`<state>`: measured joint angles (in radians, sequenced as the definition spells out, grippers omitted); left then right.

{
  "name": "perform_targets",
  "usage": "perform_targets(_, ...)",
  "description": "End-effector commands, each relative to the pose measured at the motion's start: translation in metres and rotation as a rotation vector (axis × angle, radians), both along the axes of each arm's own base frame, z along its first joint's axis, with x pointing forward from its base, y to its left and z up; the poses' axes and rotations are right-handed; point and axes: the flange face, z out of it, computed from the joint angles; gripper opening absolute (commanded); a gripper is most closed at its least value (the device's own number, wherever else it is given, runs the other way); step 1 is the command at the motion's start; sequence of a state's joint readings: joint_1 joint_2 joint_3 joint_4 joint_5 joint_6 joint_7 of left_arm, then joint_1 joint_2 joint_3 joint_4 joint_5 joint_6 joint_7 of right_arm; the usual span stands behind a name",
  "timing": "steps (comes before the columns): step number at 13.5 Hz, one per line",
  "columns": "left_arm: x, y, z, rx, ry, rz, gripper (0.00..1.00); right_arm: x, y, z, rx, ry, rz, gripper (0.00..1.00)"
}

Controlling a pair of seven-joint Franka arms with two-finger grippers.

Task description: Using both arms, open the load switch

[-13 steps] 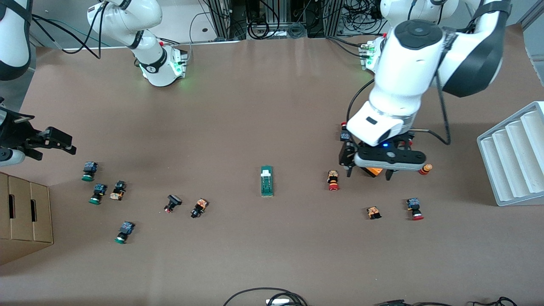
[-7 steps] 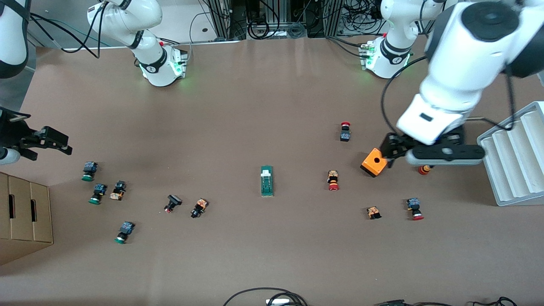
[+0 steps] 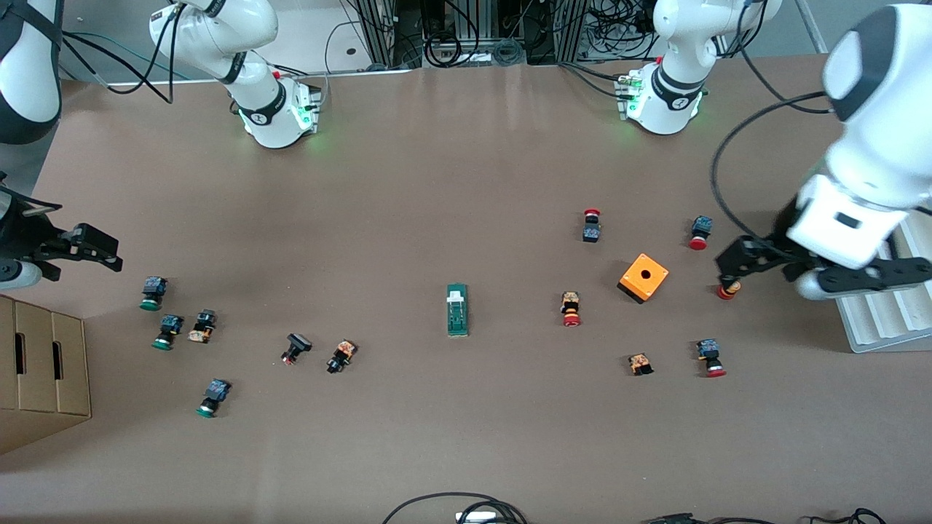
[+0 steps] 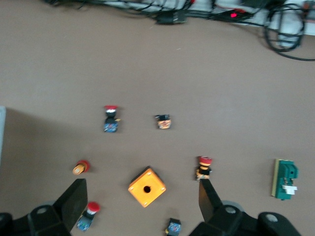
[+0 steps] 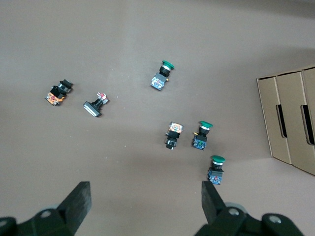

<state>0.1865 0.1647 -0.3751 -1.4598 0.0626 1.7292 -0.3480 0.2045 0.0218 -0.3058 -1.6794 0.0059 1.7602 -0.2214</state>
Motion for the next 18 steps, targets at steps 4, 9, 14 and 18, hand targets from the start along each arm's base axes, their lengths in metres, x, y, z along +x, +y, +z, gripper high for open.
perform_targets(4,-0.025,0.092,0.000,0.040,0.082,-0.072,1.00,0.004,0.000,0.004,-0.028,-0.008,0.006,1.00)
perform_targets(9,-0.051,0.100,-0.018,0.053,0.140,-0.055,1.00,0.004,-0.001,0.005,-0.027,-0.011,0.004,1.00)
perform_targets(14,-0.050,0.091,-0.005,0.050,0.122,-0.060,1.00,0.004,0.000,0.004,-0.024,-0.011,0.002,1.00)
perform_targets(18,-0.049,0.110,-0.003,-0.014,0.111,-0.026,1.00,0.004,0.001,0.004,-0.024,-0.010,0.004,1.00)
